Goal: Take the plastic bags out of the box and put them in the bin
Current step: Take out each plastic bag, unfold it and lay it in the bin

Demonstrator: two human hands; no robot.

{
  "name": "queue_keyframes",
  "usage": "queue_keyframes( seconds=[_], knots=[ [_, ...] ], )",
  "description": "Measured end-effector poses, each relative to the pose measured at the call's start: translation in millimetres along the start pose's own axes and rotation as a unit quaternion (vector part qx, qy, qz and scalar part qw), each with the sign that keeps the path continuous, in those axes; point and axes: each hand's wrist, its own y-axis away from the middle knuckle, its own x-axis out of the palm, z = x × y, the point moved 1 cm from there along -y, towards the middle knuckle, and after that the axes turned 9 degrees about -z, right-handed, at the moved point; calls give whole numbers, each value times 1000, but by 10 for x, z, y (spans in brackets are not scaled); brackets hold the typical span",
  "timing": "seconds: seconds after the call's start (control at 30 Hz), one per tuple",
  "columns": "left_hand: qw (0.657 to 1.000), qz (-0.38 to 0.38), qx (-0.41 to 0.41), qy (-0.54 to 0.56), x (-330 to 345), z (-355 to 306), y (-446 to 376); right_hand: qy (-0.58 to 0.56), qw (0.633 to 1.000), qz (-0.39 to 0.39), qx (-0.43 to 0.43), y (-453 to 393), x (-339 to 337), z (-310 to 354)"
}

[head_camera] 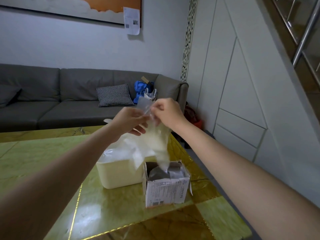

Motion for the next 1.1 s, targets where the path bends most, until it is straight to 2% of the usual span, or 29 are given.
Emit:
queue_keyframes(
  seconds=[0.1,0.17,0.23,0.33,0.43,0.5,0.57,0.6,0.63,0.67,0.7,0.73,0.8,0.87,0.97,1.07,1.1],
  knots=[
    [995,51,-43,-67,-102,177,18,3,996,-89,-26,-150,27,64],
    [995,13,-68,-76,-263,304,-15,-16,991,-133,-25,-259,15,61],
    [994,-57,-85,-31,-497,406,-89,-25,984,-175,-1,-364,46,-29],
    [988,-104,-113,-5,-792,582,-229,-10,982,-181,57,-424,253,-263],
    [967,-135,-175,-123,-909,807,-379,24,977,-160,137,-397,591,-582],
    [936,-199,-134,-258,-921,910,-524,48,974,-127,184,-360,833,-756],
    [903,-249,-19,-349,-808,867,-604,72,971,-84,210,-286,1005,-866],
    [910,-230,33,-344,-701,841,-628,86,970,-64,218,-247,1086,-912],
    [923,-177,71,-333,-568,846,-650,104,969,-46,221,-218,1159,-950],
    [931,-98,85,-342,-410,876,-655,123,967,-28,219,-191,1220,-982],
    [924,-6,65,-375,-260,921,-629,141,966,-12,215,-161,1254,-1005],
    [905,77,28,-418,-124,1005,-606,160,965,5,209,-142,1282,-1033],
    [848,171,-29,-501,26,1166,-572,199,960,49,192,-129,1286,-1067],
    [815,204,-57,-539,79,1274,-554,237,949,109,176,-154,1258,-1078],
    [804,216,-70,-550,122,1351,-561,303,937,142,104,-207,1190,-961],
    [803,222,-71,-548,131,1390,-591,386,915,81,-83,-250,1170,-723],
    [803,223,-73,-547,131,1399,-608,379,912,95,-127,-251,1180,-658]
  ],
)
